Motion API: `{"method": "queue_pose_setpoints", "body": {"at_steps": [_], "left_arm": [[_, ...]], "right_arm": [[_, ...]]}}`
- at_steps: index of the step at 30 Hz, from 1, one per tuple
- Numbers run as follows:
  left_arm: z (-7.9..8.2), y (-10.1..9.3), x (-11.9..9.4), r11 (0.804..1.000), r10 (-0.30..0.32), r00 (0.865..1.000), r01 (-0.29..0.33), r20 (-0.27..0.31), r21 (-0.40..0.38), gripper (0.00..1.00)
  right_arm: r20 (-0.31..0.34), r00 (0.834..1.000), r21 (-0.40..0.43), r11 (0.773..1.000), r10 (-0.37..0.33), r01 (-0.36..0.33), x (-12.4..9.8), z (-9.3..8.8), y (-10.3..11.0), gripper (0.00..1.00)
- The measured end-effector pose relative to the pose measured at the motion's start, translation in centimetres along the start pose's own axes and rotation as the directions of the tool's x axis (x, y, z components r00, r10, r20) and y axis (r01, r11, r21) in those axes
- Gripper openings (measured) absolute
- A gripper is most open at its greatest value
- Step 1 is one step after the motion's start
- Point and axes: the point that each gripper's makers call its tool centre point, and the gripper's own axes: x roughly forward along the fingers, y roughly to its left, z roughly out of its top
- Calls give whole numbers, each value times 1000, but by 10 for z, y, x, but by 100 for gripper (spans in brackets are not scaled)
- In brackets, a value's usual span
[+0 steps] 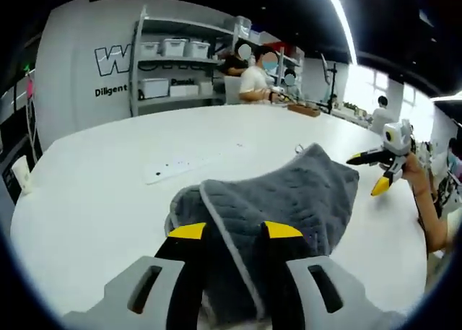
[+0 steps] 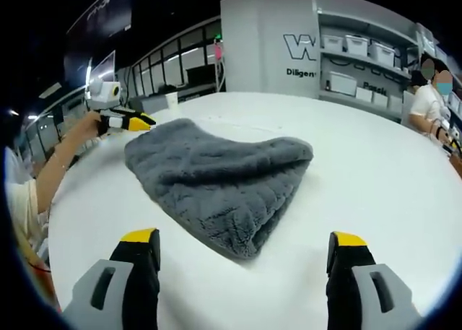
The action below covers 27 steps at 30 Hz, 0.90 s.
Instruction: Open the folded towel by lifting each exposed corner and separating the folded layers until the towel lies flat within the target outline without major curled edges
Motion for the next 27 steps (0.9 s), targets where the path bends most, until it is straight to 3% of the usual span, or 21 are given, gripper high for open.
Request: {"method": "queue_pose_setpoints", "body": {"at_steps": [6,10,18,23,27], "left_arm": [[-17,1,8,999,-21,999,19,-39,-50,23],[-32,-7,12,1000,-24,997,22,-75,-20,14],[-31,-2,10,999,50,997,-49,-59,12,4],[-27,2,3,995,98,994,-97,-44,22,4],[-33,6,-5,991,129,990,-128,-63,24,4]], "right_arm": [[-10,1000,-5,1000,-6,6,1,-1,-2,96],[-15,1000,-5,1000,-12,12,0,-3,-2,96],[-13,1000,-1,1000,-5,5,0,-3,-1,96],[-13,1000,-3,1000,-2,2,0,-3,0,96],[-16,1000,-4,1000,-2,2,0,-3,0,96]]}}
